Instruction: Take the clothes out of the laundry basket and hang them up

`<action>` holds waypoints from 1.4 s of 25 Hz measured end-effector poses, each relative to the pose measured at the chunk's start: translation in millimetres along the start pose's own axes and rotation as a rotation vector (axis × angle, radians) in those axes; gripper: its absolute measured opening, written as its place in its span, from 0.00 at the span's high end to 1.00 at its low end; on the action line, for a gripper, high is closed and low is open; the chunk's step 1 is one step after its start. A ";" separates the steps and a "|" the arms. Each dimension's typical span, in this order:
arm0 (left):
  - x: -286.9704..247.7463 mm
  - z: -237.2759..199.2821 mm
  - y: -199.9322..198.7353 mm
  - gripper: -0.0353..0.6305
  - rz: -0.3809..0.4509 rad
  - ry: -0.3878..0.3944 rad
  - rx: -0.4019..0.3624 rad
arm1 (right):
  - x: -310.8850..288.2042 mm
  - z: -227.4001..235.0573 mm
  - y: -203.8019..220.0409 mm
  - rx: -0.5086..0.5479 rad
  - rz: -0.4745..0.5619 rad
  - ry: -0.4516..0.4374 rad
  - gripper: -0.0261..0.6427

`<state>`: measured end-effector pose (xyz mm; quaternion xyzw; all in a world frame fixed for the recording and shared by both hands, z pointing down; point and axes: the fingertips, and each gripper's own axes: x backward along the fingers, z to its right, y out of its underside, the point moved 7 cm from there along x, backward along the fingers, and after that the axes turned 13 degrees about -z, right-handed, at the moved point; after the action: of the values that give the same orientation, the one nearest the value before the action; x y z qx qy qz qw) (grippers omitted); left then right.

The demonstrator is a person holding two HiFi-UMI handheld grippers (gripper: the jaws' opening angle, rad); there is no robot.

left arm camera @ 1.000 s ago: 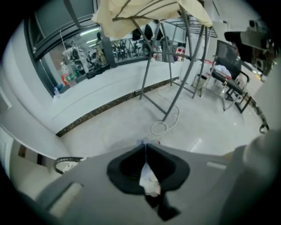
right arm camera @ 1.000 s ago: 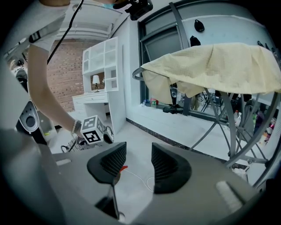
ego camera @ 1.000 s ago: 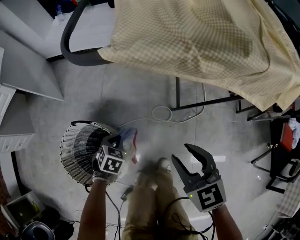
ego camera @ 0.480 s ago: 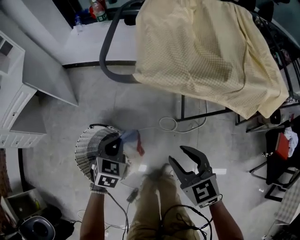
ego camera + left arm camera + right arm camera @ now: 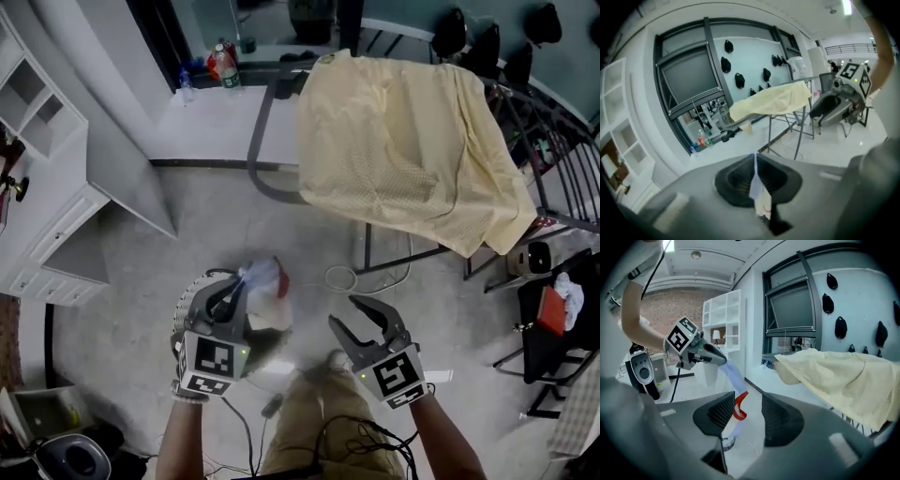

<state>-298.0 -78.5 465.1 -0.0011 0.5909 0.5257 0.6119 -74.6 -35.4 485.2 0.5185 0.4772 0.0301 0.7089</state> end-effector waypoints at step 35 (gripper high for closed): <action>259.8 -85.9 -191.7 0.93 0.442 -0.326 -0.379 | 1.0 -6.2 -128.5 0.093 0.111 -0.148 0.69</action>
<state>-301.6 -50.8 132.1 0.0974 0.3626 0.7396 0.5585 -136.6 -89.7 386.4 0.5774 0.3950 0.0086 0.7145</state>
